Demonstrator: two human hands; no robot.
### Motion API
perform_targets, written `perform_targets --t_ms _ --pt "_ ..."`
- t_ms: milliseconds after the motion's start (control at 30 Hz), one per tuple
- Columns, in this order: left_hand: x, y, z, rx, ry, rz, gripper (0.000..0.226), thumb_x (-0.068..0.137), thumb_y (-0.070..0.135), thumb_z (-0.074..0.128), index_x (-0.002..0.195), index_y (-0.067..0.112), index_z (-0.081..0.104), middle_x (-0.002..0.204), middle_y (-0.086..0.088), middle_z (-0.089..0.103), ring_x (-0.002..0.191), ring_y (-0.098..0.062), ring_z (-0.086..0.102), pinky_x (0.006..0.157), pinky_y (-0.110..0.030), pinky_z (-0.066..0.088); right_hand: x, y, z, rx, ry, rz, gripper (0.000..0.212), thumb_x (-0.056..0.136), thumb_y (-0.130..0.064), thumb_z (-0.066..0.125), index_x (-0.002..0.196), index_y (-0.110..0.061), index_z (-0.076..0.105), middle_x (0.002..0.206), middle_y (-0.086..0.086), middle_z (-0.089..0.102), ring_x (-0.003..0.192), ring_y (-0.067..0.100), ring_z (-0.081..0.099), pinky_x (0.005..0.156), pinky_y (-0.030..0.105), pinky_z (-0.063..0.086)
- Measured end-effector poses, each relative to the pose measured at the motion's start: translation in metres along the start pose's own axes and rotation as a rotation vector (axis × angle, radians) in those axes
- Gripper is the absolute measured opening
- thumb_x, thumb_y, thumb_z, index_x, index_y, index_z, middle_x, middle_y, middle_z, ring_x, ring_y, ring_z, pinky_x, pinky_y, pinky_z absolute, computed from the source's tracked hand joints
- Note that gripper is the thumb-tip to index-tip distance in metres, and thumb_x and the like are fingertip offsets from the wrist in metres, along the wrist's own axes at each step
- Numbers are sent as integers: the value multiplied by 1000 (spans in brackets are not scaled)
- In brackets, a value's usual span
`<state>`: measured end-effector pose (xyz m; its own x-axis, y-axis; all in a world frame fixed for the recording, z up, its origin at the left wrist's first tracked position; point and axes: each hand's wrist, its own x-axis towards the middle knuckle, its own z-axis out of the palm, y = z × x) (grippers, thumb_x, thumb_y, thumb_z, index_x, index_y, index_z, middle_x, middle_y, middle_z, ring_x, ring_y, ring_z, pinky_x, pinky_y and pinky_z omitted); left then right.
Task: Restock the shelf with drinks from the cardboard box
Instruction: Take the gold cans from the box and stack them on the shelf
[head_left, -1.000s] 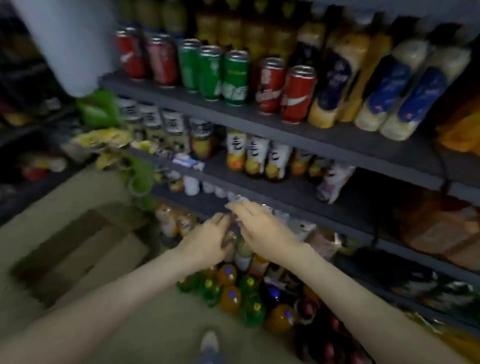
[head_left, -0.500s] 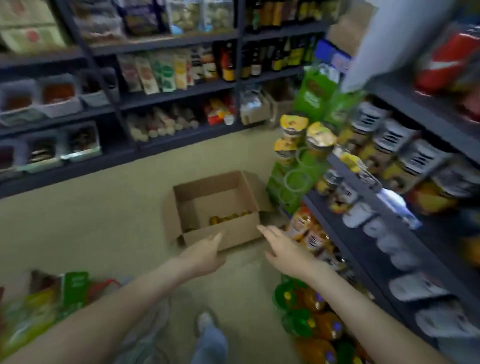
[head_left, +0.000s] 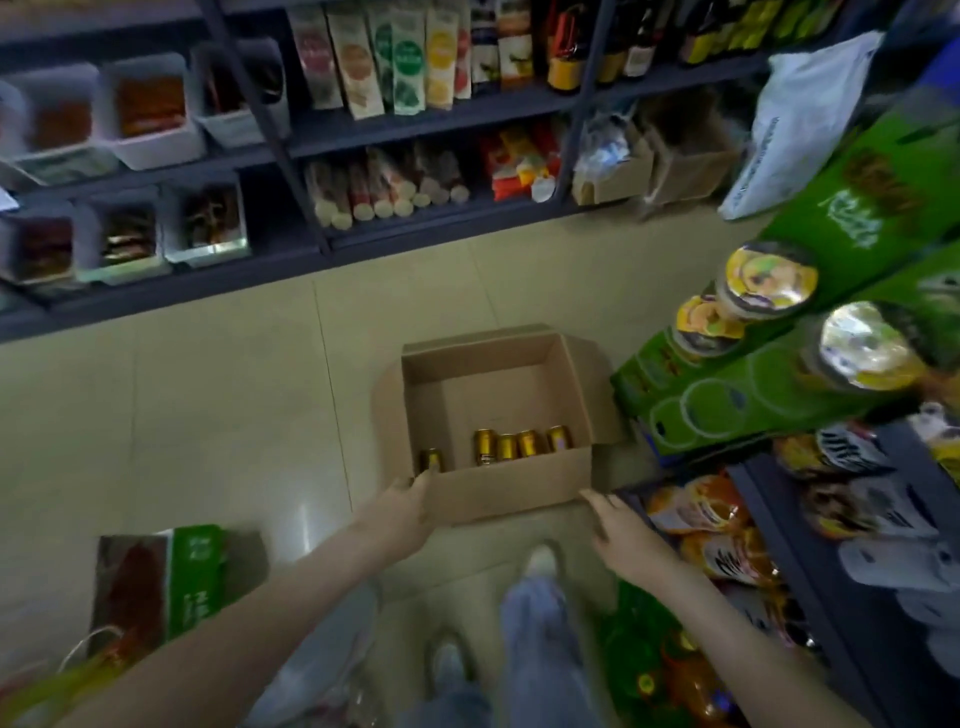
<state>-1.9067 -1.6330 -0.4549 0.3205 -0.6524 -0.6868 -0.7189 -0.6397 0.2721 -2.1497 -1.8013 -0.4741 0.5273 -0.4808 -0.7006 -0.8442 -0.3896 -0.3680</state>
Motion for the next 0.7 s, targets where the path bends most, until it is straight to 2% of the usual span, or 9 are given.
perform_targets --t_ms 200,333,400,533,633,700 --pt "108 -11 19 -110 -54 -190 61 98 27 41 151 13 13 142 -14 34 118 -28 49 91 -34 45 122 15 -18 -91 -49 25 61 97 -13 48 151 -21 22 147 4 37 133 20 40 106 28 34" --pt "212 -35 51 -163 -54 -281 65 96 25 46 152 19 14 144 -12 34 123 -28 45 98 -34 41 231 29 -2 -178 -96 45 59 94 -20 53 147 -24 27 143 2 43 126 17 46 105 31 40" --pt "265 -49 81 -182 -73 -320 64 95 24 47 151 20 16 143 -13 35 124 -30 45 100 -34 38 287 40 20 -179 -150 81 62 94 -18 53 149 -23 23 144 4 41 125 19 48 103 33 42" --pt "368 -76 152 -226 -74 -351 63 96 22 45 151 20 14 141 -12 33 125 -31 40 100 -38 37 405 54 82 -165 -170 29 64 98 -18 49 153 -20 16 152 8 31 131 23 41 102 32 38" --pt "441 -99 211 -288 -83 -364 64 98 21 43 152 18 9 147 -12 25 132 -30 32 106 -40 34 483 56 134 -118 -150 17 60 99 -21 47 151 -16 20 145 12 40 129 27 43 101 33 37" --pt "485 -115 250 -250 -116 -387 63 100 23 40 151 9 7 148 -14 23 132 -31 31 107 -40 32 527 58 174 -87 -150 19 61 98 -22 49 151 -16 19 137 15 46 123 30 47 98 35 41"
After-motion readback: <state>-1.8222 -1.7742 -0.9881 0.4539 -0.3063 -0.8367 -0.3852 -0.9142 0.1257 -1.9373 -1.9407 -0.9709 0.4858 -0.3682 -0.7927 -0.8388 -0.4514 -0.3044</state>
